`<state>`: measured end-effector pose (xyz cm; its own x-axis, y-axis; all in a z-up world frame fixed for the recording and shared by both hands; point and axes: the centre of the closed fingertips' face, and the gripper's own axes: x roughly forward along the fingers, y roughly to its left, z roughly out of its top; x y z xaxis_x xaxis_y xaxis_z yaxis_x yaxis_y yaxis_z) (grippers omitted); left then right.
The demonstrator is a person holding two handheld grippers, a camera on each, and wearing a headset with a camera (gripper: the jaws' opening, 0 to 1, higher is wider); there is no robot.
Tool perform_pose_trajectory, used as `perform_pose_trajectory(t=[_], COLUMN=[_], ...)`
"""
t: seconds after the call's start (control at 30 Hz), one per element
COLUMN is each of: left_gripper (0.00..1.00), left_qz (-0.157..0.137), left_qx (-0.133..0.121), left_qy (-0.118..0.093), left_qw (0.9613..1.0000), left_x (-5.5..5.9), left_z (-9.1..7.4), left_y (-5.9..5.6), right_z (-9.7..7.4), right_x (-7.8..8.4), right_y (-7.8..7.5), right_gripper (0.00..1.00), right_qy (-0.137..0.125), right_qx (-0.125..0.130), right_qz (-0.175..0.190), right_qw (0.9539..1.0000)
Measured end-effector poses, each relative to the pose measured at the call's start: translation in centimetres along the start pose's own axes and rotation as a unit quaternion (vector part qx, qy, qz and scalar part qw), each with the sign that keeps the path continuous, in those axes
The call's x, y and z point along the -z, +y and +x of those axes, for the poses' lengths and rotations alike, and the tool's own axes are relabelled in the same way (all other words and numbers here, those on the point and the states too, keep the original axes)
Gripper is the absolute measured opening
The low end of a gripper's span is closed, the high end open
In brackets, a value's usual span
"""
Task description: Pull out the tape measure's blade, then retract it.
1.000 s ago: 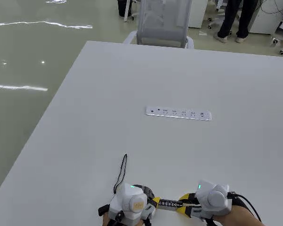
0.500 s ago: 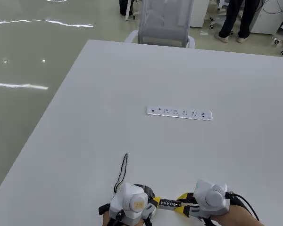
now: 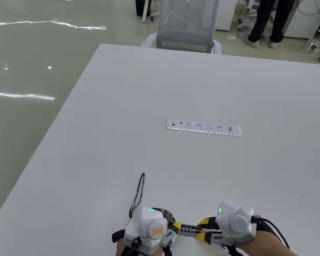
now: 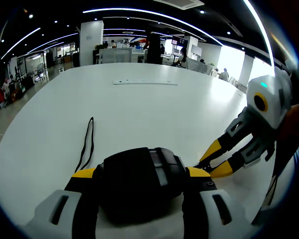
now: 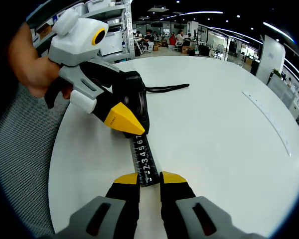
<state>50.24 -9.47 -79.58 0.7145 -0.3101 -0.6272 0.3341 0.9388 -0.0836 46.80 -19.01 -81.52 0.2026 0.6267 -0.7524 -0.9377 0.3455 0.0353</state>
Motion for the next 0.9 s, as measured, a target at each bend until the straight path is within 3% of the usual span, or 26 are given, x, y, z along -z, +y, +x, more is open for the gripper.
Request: perform_pose_trajectory(t=[0.9], left_gripper=[0.66], left_qz=[-0.005], left_qx=[-0.001], left_qy=[-0.001], left_qw=[1.0], left_x=[-0.05], left_z=[-0.08], left_y=[-0.01], right_z=[0.87], right_x=[-0.86], right_y=[0.23], right_gripper=[0.15], right_qy=[-0.002], right_qx=[-0.004], right_qz=[-0.002], right_qw=[1.0])
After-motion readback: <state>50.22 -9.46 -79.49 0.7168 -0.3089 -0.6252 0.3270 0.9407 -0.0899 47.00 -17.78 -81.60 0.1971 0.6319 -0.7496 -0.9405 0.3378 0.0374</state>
